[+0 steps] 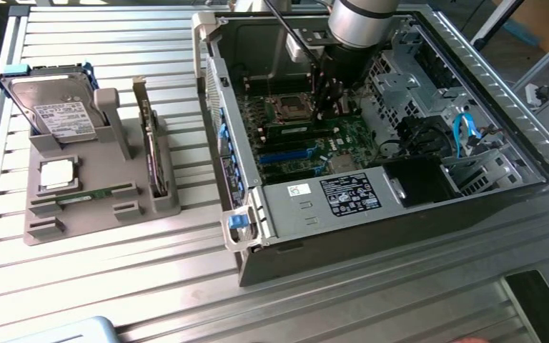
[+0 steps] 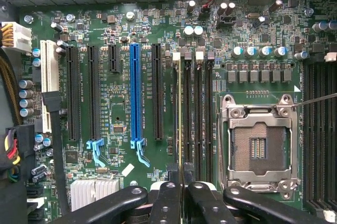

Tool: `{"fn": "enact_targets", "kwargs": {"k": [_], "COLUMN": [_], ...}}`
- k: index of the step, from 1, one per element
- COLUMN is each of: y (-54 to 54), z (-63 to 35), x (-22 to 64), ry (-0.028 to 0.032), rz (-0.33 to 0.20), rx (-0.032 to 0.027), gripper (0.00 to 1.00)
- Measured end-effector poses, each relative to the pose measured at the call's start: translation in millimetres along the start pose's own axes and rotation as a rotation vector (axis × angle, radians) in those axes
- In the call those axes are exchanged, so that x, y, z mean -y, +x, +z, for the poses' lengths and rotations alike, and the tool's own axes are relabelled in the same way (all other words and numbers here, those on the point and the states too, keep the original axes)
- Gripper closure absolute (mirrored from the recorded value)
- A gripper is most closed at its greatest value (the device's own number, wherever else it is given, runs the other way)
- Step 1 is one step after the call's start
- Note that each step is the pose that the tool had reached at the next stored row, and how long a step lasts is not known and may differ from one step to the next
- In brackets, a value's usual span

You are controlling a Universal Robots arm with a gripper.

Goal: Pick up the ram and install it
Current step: 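Insert the ram into the slot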

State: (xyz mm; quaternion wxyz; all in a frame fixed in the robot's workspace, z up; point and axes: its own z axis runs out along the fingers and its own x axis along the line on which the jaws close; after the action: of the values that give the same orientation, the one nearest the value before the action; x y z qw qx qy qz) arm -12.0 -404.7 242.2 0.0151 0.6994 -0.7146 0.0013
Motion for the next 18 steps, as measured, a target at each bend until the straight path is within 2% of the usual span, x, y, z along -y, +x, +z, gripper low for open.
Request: {"fn": "enact_targets", "kwargs": {"k": [4, 18], "y": [0.0, 0.0], "z": [0.0, 0.0], "x": [0.0, 0.0], "ry": [-0.0001, 0.0002], "rz": [0.0, -0.015], "rx": [0.0046, 0.0048], "gripper": [0.88, 0.88]}}
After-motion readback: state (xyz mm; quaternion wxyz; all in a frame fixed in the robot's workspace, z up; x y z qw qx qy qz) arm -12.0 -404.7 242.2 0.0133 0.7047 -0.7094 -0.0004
